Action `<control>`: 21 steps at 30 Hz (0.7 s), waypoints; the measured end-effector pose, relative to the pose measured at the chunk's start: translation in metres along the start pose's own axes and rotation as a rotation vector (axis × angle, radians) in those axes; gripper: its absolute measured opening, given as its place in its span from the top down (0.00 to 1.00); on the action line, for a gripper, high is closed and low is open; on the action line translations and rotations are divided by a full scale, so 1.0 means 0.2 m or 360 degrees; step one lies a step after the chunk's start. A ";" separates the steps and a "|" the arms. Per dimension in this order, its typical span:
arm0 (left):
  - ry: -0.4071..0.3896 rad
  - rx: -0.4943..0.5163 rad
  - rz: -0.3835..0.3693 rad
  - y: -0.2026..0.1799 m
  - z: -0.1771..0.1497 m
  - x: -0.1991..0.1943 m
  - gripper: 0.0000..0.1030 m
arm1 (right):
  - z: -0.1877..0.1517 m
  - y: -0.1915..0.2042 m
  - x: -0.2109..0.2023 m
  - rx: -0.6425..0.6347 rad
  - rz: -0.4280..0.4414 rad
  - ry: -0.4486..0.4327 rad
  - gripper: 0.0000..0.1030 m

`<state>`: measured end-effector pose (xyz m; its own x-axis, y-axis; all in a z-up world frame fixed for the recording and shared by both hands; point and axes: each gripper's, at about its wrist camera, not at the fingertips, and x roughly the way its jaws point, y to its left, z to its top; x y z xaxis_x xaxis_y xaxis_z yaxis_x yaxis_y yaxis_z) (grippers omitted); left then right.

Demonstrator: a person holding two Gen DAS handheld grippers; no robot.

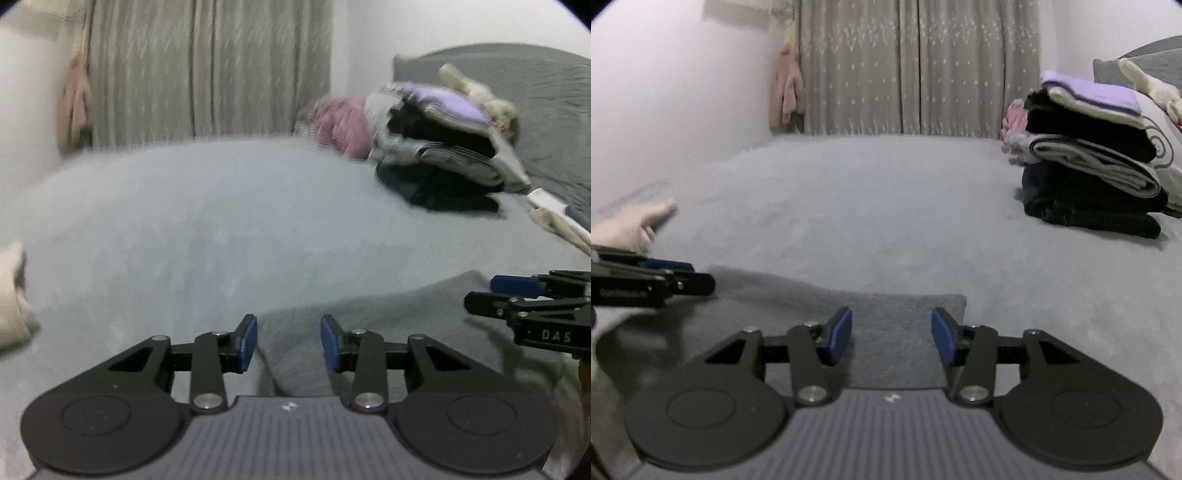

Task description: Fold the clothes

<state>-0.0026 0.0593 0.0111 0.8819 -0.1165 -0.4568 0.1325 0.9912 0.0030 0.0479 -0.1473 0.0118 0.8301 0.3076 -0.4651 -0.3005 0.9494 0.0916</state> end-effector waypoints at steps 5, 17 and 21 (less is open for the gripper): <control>0.0067 0.0162 -0.0126 -0.07 -0.07 -0.06 0.57 | -0.04 0.01 -0.10 -0.0056 0.0014 -0.0020 0.42; 0.0225 0.0239 0.0039 -0.12 -0.12 -0.03 0.47 | -0.09 -0.08 -0.06 0.0117 -0.0049 0.0212 0.30; 0.0322 0.0114 0.0147 -0.10 -0.06 -0.06 0.42 | -0.04 -0.11 -0.07 0.0250 -0.0099 0.0297 0.19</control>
<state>-0.0203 0.0416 0.0056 0.7840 -0.0035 -0.6208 0.0937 0.9892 0.1128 0.0389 -0.1727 0.0094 0.7392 0.2452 -0.6273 -0.1630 0.9688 0.1867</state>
